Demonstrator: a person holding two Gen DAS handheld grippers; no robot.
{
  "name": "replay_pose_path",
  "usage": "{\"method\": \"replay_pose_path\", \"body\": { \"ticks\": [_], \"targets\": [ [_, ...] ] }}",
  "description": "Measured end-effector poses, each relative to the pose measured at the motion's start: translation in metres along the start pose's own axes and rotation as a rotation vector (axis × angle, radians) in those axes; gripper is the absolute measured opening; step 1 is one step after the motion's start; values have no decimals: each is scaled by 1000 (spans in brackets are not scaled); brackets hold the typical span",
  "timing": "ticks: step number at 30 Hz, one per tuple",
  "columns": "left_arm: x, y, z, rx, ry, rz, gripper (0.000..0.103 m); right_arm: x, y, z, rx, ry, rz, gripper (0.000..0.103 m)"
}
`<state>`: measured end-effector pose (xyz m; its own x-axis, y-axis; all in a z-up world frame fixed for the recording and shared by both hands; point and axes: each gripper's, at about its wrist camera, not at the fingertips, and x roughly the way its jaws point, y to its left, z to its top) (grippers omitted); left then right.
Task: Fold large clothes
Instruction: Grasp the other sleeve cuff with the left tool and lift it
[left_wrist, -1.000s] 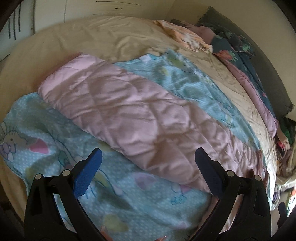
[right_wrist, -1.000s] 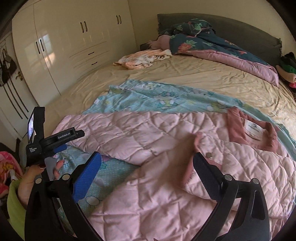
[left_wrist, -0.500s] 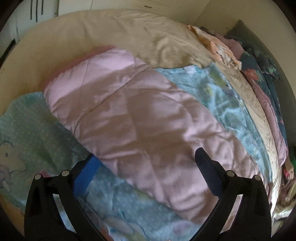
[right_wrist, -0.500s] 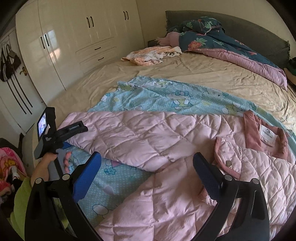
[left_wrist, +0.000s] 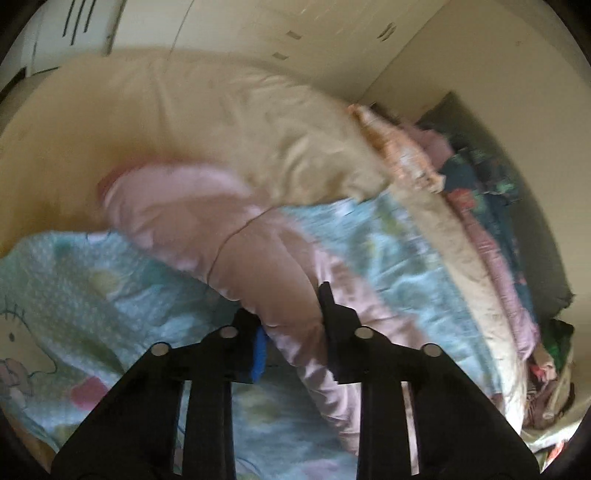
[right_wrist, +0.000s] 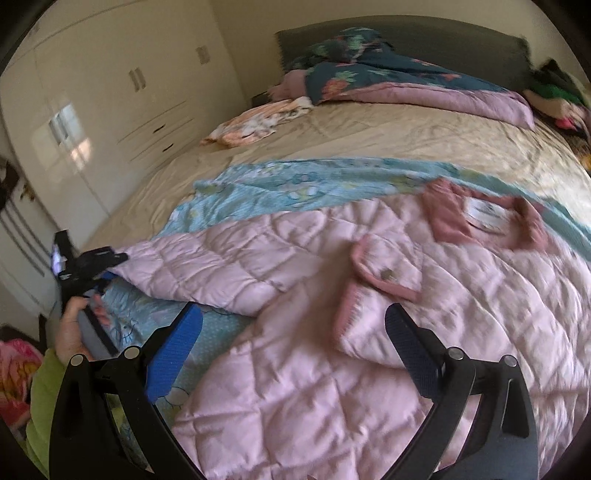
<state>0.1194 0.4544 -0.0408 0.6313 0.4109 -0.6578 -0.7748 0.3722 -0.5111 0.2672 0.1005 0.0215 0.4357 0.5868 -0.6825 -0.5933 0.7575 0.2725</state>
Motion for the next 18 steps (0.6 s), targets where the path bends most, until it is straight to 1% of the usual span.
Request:
{"method": "replay_pose_path", "body": {
  "ticks": [2,4,7,13,16,18],
  "targets": [
    [-16,-11,2,24,-22,-50,14,-11,-10,-9,27,-12,-2,99],
    [-39,-28,1,74,-63,-96,14,-21,-19,-18,39,-16,-18,99],
    [-72,-44,-8,109,-107,-155,12,-36,-34,-30,57,-10,-60,99],
    [-115,-78,-26,176,-147,-230,12,-72,-64,-45,97,-28,-113,99],
    [-134,-94,-32,204,-156,-263,12,-84,-73,-50,114,-46,-133,99],
    [-143,-106,-36,234,-161,-278,12,-95,-75,-53,110,-66,-167,99]
  ]
}}
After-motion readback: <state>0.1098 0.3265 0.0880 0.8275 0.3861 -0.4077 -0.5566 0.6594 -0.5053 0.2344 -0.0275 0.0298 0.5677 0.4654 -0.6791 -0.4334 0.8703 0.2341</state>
